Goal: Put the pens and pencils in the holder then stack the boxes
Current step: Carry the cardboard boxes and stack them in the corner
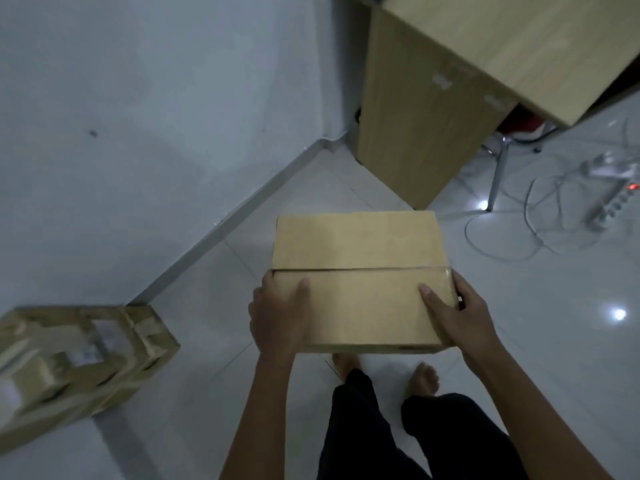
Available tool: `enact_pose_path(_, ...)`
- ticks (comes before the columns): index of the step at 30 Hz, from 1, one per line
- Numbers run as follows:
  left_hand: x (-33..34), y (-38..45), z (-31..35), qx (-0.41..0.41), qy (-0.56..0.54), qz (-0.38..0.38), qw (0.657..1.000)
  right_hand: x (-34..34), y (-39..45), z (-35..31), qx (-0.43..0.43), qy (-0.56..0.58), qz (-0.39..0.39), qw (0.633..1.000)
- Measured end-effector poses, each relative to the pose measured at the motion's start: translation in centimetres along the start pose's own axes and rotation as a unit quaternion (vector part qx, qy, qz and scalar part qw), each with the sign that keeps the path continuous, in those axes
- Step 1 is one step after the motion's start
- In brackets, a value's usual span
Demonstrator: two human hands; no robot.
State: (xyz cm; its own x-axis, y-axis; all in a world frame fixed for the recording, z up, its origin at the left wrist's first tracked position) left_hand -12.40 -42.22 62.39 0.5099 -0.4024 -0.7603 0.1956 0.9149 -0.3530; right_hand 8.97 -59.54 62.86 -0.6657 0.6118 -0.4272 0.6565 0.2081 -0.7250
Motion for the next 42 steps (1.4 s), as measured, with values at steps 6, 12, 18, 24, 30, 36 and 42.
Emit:
enact_pose_path(6,-7.5,-7.7,0.3,-0.067,-0.033,0.076,0.994,-1.2,-7.4,-4.6,-0.069,-0.040,-0.090,0.993)
enact_pose_path(12,-11.8,-14.3,0.1,-0.102,-0.063,0.149,0.982,-2.5,-12.0,-7.7,-0.155,-0.095,-0.187,0.965)
enact_pose_path(18,-14.3,-22.1,-1.0,-0.138,-0.114,0.248,0.952,-2.2,-16.2,-8.5,-0.230,-0.134,-0.224,0.937)
enact_pose_path(24,-16.7,-28.0,-4.8,-0.171,-0.116,0.314,0.927,0.6,-21.1,-7.5,-0.275,-0.180,-0.300,0.896)
enact_pose_path(30,-19.9,-31.0,-11.3,-0.192,-0.131,0.339,0.912,5.5,-26.6,-4.9,-0.304,-0.202,-0.297,0.883)
enact_pose_path(36,-24.3,-32.3,-20.7,-0.197,-0.156,0.315,0.915,13.6,-32.4,-1.7,-0.319,-0.209,-0.288,0.878)
enact_pose_path(42,-31.0,-34.1,-31.5,-0.193,-0.125,0.287,0.930,22.0,-39.7,2.0,-0.289,-0.219,-0.309,0.879)
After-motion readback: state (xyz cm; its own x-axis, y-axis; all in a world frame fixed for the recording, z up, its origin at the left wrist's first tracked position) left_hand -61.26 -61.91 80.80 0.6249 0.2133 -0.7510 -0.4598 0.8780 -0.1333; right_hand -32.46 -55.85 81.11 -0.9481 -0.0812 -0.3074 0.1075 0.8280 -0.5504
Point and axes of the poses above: each hand's wrist, its own y-axis towards the middle knuckle, its own x-axis out of the palm, z = x × y, the point moved 2 cm from there along y, towards the middle knuckle, and after that the axes turned 12 degrees about x, right-handed, at the moved point
